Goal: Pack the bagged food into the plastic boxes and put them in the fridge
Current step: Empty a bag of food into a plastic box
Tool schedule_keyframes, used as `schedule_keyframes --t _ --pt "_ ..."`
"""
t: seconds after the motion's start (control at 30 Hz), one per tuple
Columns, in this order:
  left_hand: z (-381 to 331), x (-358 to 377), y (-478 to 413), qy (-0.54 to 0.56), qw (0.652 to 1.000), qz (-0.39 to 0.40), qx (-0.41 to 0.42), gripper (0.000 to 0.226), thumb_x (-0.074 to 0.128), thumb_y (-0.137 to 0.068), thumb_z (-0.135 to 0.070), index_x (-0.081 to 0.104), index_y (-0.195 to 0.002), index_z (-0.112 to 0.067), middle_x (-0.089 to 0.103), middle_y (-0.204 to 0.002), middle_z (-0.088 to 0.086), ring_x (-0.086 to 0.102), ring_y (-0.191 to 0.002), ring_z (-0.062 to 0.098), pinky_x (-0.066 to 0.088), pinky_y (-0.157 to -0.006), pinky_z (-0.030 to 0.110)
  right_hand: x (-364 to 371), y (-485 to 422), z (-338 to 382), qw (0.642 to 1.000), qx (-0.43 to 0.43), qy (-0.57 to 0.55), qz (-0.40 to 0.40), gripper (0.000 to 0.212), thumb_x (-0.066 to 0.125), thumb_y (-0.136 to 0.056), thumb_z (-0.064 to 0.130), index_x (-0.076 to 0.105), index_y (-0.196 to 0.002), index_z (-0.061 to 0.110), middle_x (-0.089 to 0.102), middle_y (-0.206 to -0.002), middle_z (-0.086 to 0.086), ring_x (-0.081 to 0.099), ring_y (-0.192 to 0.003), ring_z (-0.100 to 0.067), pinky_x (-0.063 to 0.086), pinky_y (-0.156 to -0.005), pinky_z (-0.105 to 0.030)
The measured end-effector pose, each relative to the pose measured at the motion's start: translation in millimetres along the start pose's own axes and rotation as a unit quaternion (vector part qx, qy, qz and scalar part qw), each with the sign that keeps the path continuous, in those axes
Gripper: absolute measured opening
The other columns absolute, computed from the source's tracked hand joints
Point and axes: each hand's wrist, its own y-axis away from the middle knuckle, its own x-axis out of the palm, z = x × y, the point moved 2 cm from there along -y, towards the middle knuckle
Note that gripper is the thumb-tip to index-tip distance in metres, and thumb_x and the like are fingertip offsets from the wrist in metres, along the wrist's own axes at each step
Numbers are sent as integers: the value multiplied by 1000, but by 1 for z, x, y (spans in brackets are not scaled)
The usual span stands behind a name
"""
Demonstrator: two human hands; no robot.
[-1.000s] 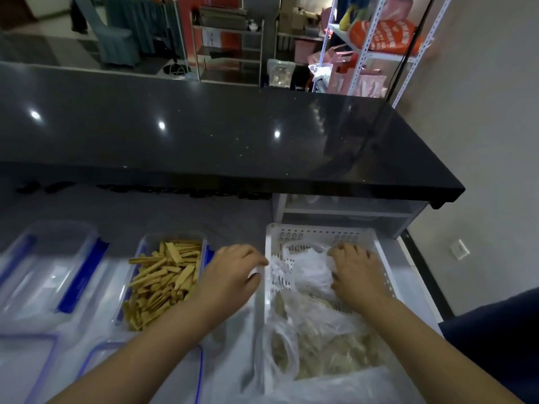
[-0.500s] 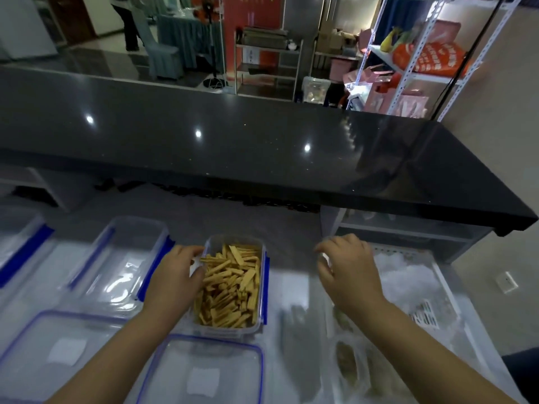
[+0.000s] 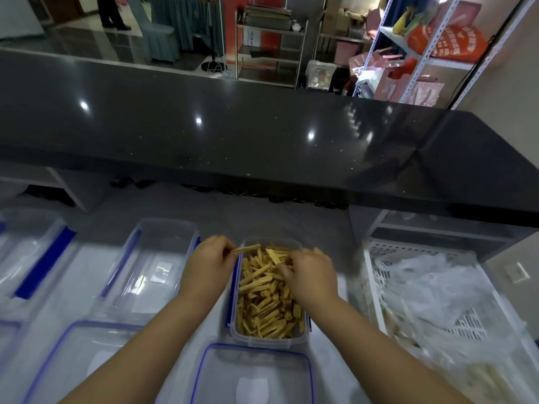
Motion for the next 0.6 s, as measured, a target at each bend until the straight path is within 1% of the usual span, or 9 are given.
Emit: schedule_keyframes --t 0.03,0.1,0.2,0.27,0.33,0.4,0.47,0.53,0.6 --pt "3 -2 -2 -2 1000 -3 -2 12 63 -85 -16 59 -74 -13 49 -71 -7 44 -61 6 29 -51 12 2 -2 2 1000 12 4 3 36 48 -89 47 66 -88 16 65 -93 -2 52 -94 -22 37 -78 -33" --pt "9 0 -5 -6 1000 18 3 16 64 -84 -17 55 -71 -16 47 -69 -9 44 -62 6 28 -51 13 6 -6 5 999 35 -4 4 36 51 -87 50 66 -87 17 65 -91 -2 53 -93 -22 38 -79 -34" --pt "12 6 -7 1 999 49 22 24 66 -83 -17 49 -67 -22 46 -68 -10 45 -65 8 32 -54 17 8 -9 11 997 61 -39 3 31 55 -84 46 66 -82 17 64 -88 0 52 -91 -19 40 -77 -33" --pt "9 10 -8 -9 998 56 33 22 67 -82 -20 50 -68 -22 49 -71 -9 47 -69 10 39 -58 24 5 -11 12 994 78 -74 -15 25 57 -84 40 65 -78 17 63 -84 1 52 -88 -18 38 -71 -30" --pt "7 12 -8 -27 996 70 47 15 66 -83 -23 54 -74 -21 53 -77 -7 48 -75 11 42 -62 27 3 -13 9 990 104 -92 -31 21 58 -83 36 63 -75 18 62 -80 3 52 -86 -18 34 -67 -28" --pt "8 14 -7 -31 993 93 66 9 66 -82 -27 61 -81 -20 53 -83 -8 49 -81 10 40 -66 24 3 -14 6 989 113 -91 -28 22 59 -82 38 61 -72 18 60 -79 4 52 -85 -17 33 -65 -27" --pt "11 14 -3 -28 990 111 83 11 66 -82 -31 65 -88 -21 49 -86 -12 47 -84 7 37 -69 21 5 -13 4 989 118 -93 -7 23 61 -81 40 61 -74 19 60 -81 4 52 -87 -17 34 -64 -28" --pt "14 10 4 -6 990 108 95 13 68 -81 -33 67 -92 -25 46 -85 -17 44 -82 1 35 -68 18 5 -11 3 986 123 -112 -4 21 61 -81 40 62 -81 19 60 -86 5 52 -90 -16 34 -63 -27" --pt "12 5 14 21 985 111 129 12 69 -79 -34 68 -88 -27 47 -82 -21 45 -79 -2 34 -66 15 3 -6 0 983 130 -131 -7 21 62 -81 40 62 -90 21 56 -88 8 52 -90 -14 34 -62 -26"
